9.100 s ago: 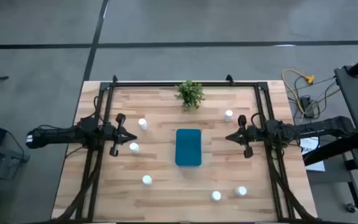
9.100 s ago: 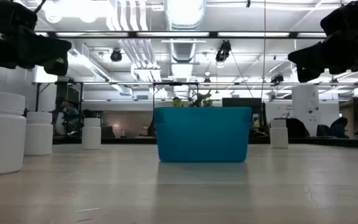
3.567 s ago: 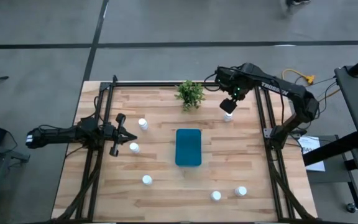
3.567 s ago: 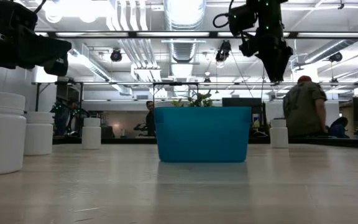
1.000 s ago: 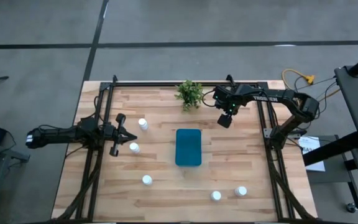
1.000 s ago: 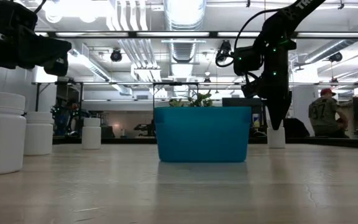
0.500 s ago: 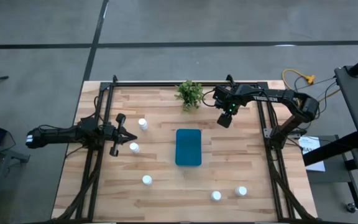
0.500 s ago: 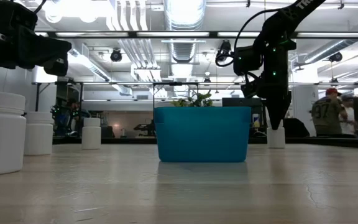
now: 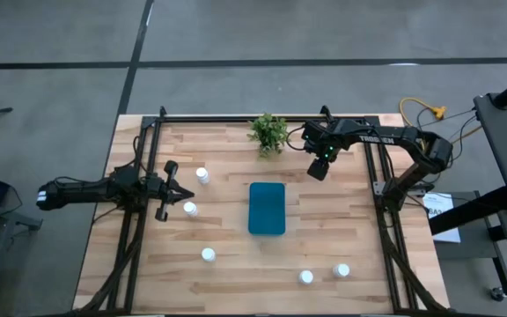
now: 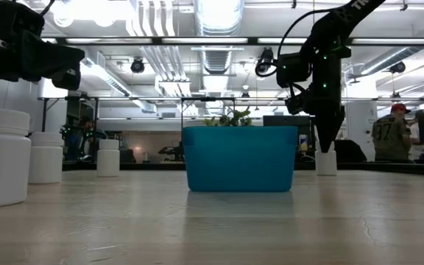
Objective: Pick and place pill bottles into a basket
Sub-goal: Put the white medicine bottle into the blue bin
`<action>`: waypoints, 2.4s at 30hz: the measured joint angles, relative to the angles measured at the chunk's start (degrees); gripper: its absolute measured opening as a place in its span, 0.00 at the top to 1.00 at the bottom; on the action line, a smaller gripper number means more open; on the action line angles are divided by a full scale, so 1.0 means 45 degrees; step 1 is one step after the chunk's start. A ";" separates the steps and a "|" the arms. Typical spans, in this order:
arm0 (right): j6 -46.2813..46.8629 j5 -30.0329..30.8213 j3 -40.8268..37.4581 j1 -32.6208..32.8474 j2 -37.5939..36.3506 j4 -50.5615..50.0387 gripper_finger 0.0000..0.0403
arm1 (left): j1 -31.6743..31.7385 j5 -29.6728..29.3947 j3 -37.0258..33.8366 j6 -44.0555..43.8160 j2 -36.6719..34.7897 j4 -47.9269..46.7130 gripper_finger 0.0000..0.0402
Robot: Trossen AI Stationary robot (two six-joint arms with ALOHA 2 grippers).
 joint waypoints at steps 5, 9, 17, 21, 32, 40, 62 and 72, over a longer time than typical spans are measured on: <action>0.0007 0.0012 0.0022 0.0000 0.0012 -0.0045 0.64 | 0.0004 0.0000 0.0000 0.0003 0.0000 0.0000 1.00; 0.0035 0.0067 0.0374 0.0000 0.0075 -0.0652 0.64 | 0.0001 -0.0001 0.0000 0.0004 0.0000 0.0000 1.00; 0.0097 0.0070 0.1748 0.0005 0.0057 -0.2012 0.64 | 0.0005 0.0000 0.0000 0.0004 0.0000 0.0005 1.00; 0.0097 0.0070 0.2330 0.0010 0.0049 -0.2243 0.64 | 0.0000 -0.0005 0.0000 0.0000 0.0000 0.0005 1.00; 0.0053 0.0048 0.3297 0.0595 0.0039 -0.2741 0.64 | 0.0000 0.0000 0.0000 0.0000 0.0000 0.0003 1.00; 0.0049 0.0036 0.4223 0.1399 0.0026 -0.2820 0.64 | 0.0005 -0.0005 0.0000 0.0005 0.0000 0.0005 1.00; 0.0146 0.0007 0.7570 0.4137 0.0019 -0.3351 0.64 | 0.0000 -0.0005 0.0000 0.0005 0.0000 0.0000 1.00; 0.0441 0.0007 0.8242 0.5299 0.0019 -0.3191 0.64 | 0.0005 0.0000 0.0000 0.0005 0.0000 0.0000 1.00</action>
